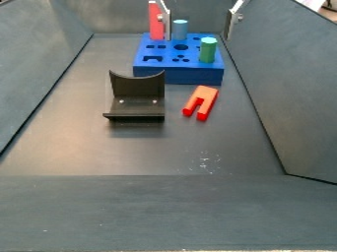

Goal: Pick up the square-circle object. Move up. Place the square-circle object on the fixture. Regrasp the square-circle object. Move to above the board. Insert the square-circle object.
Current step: Pick up the square-circle object.

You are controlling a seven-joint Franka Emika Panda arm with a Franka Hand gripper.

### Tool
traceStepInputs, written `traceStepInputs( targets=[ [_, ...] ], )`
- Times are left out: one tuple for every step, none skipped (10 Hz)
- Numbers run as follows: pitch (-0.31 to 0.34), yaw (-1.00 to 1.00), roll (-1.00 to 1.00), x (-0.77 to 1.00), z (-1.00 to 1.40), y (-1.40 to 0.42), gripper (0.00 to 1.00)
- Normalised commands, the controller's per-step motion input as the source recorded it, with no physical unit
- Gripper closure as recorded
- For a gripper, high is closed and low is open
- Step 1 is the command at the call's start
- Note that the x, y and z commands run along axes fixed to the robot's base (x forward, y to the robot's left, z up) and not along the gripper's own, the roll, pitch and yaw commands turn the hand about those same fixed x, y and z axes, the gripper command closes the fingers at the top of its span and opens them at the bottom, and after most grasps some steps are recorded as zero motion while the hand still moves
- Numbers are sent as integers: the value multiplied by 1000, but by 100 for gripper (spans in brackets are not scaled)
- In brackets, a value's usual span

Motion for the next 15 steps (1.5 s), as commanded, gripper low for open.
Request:
traceStepInputs(
  targets=[
    [0, 0, 0, 0, 0, -34, 0],
    [-220, -797, -157, -189, -600, -86, 0],
    [-193, -980, -10, -89, -729, -83, 0],
    [-154, -960, 0, -94, -834, -143, 0],
    [-124, -909, 0, -100, -869, -217, 0],
    [-139, -763, 0, -117, -834, -391, 0],
    [-161, -620, 11, -151, -857, -583, 0],
    [-170, -483, 60, -194, -954, -789, 0],
    [-139, -400, 51, -237, -1000, -860, 0],
    [-4, -163, 10, 0, -1000, -580, 0],
    [0, 0, -1, 0, -1000, 0, 0],
    [-10, 0, -150, 31, -331, 11, 0],
    [0, 0, -143, 40, -460, 263, 0],
    [-71, 40, -73, -311, -983, 329, 0],
    [-43, 51, -154, -146, -846, 206, 0]
  ],
)
